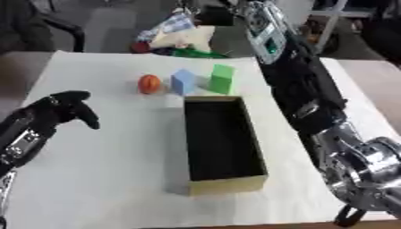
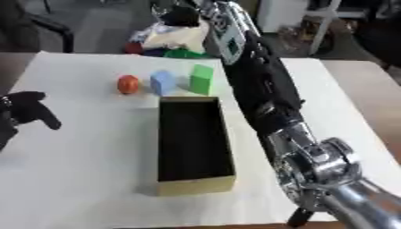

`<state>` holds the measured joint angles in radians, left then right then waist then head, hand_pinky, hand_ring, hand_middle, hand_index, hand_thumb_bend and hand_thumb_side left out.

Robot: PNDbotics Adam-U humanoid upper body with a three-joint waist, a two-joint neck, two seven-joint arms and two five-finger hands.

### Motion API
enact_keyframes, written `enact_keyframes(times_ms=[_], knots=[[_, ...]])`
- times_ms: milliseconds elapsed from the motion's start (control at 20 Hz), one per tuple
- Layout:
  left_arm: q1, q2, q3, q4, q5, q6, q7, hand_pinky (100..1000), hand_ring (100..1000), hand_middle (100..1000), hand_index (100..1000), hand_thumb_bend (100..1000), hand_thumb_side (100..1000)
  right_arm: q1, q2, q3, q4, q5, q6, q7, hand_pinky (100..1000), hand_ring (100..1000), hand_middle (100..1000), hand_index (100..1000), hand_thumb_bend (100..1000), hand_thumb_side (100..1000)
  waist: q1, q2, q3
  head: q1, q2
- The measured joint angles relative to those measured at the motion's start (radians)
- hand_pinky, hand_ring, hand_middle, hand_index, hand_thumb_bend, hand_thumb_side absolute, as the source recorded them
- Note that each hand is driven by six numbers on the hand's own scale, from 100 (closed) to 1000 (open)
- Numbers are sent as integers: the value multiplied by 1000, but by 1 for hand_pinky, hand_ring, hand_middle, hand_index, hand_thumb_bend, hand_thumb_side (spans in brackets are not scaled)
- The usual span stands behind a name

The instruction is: Pick up objects on the table and place them in the box.

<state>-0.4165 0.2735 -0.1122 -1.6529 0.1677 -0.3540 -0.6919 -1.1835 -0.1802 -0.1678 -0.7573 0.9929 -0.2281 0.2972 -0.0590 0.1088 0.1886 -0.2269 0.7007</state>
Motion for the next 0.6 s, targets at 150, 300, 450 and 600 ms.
enact_keyframes(times_ms=[150,300,450,600], knots=[[-6,0,-2,0,0,-2,-4,679,614,611,904,100,924,4,0,-22,63,49,56,30,843,825,894,987,100,809,0,7,11,-15,-7],[-7,0,-2,1,0,-3,-6,679,615,611,904,100,924,9,-1,-30,104,113,100,66,850,835,915,991,100,766,1,10,15,-23,-8],[-7,0,-2,5,0,-5,-8,679,615,611,905,100,927,12,-3,-36,127,181,132,100,854,843,930,993,100,707,1,10,15,-23,-8],[-7,0,-2,6,0,-7,-9,680,615,612,905,100,928,14,-11,-42,136,249,152,126,855,845,934,991,100,633,1,10,13,-23,-9]])
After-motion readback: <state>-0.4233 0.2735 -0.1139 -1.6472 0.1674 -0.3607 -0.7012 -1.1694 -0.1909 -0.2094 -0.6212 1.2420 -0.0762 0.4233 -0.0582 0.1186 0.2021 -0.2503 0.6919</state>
